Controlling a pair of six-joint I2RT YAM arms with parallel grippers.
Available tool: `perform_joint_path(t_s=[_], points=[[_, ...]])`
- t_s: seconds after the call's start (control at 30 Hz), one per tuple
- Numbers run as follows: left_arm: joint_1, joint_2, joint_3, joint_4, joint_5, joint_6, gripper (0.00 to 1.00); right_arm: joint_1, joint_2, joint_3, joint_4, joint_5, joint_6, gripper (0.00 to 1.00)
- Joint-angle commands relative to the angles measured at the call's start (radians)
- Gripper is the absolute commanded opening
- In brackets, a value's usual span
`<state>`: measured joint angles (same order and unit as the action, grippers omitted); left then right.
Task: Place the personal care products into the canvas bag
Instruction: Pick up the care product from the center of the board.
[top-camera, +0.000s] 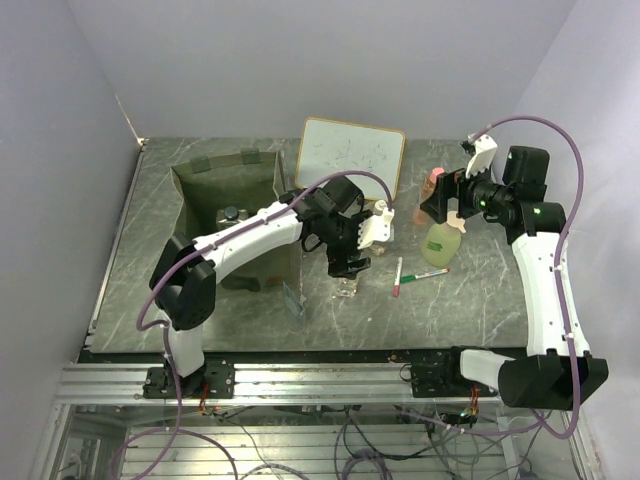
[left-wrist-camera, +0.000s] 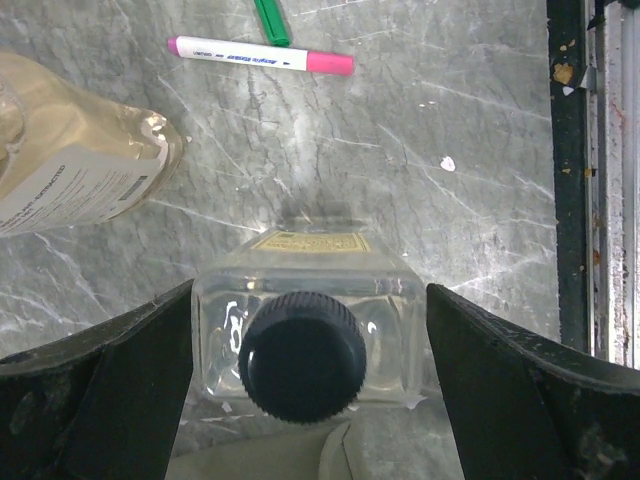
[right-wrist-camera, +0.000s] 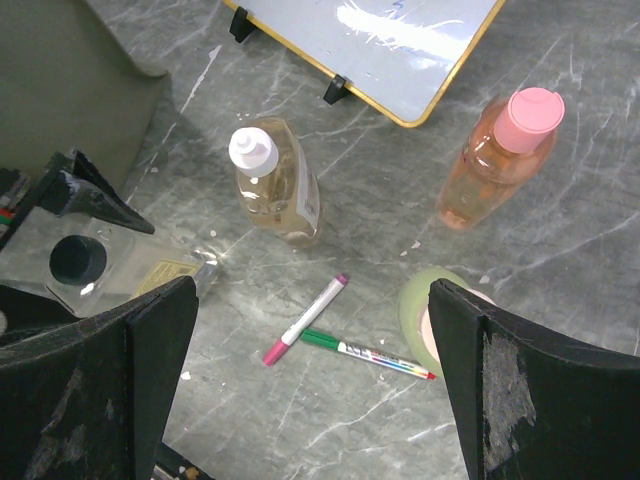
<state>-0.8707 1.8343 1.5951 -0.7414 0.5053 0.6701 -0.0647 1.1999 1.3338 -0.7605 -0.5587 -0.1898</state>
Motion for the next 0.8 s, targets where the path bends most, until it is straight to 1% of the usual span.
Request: perform_joint_path(t_s=[0.0,0.23,0.37,0.43,0.53,0.67,0.77], points=[[-0.010,0.027,-0.001,0.054,0.005,-0.009,0.99,-0.012,-0.029,-0.016,0.017,-0.013,0.009,1.00],[-0.010,0.045,0.014,0.055,0.010,-0.005,0.99,-0.015,-0.032,-0.021,0.021,-0.015,0.011,1.00],[-0.011,0.043,0.025,0.043,0.006,0.003,0.89,-0.017,-0.028,-0.016,0.018,-0.014,0.006,1.00],[-0.011,0.037,0.028,0.043,0.004,0.001,0.78,-0.017,-0.026,-0.014,0.019,-0.017,0.006,0.99],[-0.011,0.025,0.044,0.045,0.003,-0.008,0.58,-0.017,-0.022,-0.011,0.020,-0.014,0.004,1.00],[-0.011,0.006,0.091,0.027,0.004,-0.003,0.29,-0.017,-0.014,-0.001,0.020,-0.015,0.004,1.00],[-0.011,-0.011,0.129,0.007,-0.002,0.008,0.10,-0.017,0.000,0.013,0.017,-0.019,0.000,1.00]])
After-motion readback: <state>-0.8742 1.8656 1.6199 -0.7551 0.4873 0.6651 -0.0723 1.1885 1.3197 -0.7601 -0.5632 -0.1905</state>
